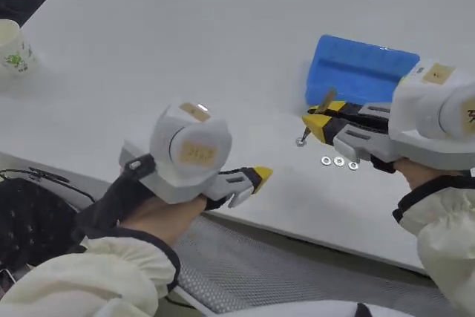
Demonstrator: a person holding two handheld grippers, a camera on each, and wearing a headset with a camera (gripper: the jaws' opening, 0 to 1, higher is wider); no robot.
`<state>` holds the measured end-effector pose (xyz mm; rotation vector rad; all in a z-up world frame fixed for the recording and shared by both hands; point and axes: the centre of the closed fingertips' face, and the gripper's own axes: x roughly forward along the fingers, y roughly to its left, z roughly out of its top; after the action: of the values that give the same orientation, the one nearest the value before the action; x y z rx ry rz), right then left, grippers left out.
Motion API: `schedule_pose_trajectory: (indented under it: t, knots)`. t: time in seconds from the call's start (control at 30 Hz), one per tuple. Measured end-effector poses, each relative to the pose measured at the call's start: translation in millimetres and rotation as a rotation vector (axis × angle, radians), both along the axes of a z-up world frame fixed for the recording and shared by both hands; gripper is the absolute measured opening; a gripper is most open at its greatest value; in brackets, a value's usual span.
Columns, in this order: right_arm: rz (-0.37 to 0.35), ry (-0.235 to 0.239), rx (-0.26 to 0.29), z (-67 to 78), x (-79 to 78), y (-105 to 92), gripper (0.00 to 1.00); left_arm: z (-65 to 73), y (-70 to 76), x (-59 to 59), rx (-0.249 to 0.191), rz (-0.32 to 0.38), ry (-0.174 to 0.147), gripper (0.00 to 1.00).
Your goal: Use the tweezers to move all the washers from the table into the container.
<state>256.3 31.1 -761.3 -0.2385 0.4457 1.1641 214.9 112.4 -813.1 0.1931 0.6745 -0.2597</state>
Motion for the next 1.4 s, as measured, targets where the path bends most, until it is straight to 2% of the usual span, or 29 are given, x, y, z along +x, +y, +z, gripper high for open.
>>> schedule_pose_trajectory:
  t: [0.13, 0.23, 0.3, 0.53, 0.7, 0.87, 0.97, 1.03, 1.27, 1.37, 1.4]
  knots:
    - [-0.01, -0.023, 0.001, 10.9, 4.6, -1.0, 0.01, -0.1, 0.8, 0.6, -0.016, 0.008, 0.001, 0.9]
    - [-0.024, -0.043, -0.013, 13.8, 9.3, -3.6, 0.01, -0.7, 2.6, 0.8, -0.008, 0.014, 0.002, 0.92]
    - [-0.036, -0.055, -0.019, 14.7, 12.5, -5.9, 0.01, -2.2, 2.2, 0.1, -0.02, 0.017, 0.013, 0.93]
    - [-0.066, -0.044, -0.005, 20.5, 25.8, -15.5, 0.01, -2.2, 2.1, -1.3, -0.019, 0.017, 0.015, 0.91]
    - [-0.092, -0.043, 0.003, 23.6, 43.9, -21.1, 0.01, -4.2, 3.4, -2.4, -0.026, 0.024, 0.029, 0.9]
    - [-0.099, -0.049, -0.005, 24.2, 62.6, -19.8, 0.01, -6.4, 2.7, -3.9, -0.016, 0.017, 0.04, 0.9]
    - [-0.116, -0.042, 0.008, 25.5, 73.6, -17.1, 0.01, -7.6, 5.5, -3.3, -0.009, 0.031, 0.044, 0.9]
    - [-0.122, -0.04, 0.01, 23.9, 86.7, -15.1, 0.01, -9.7, 5.9, -4.1, -0.009, 0.034, 0.055, 0.91]
    - [-0.147, -0.049, -0.005, 15.3, 109.1, -12.8, 0.01, -9.7, 5.4, -5.0, -0.006, 0.028, 0.057, 0.9]
    - [-0.165, -0.036, -0.015, 5.1, 118.4, -11.4, 0.01, -5.0, 3.7, -3.4, -0.019, 0.025, 0.033, 0.92]
    - [-0.168, -0.032, -0.019, 2.4, 120.3, -11.6, 0.01, -5.5, 3.9, -3.5, -0.019, 0.026, 0.035, 0.91]
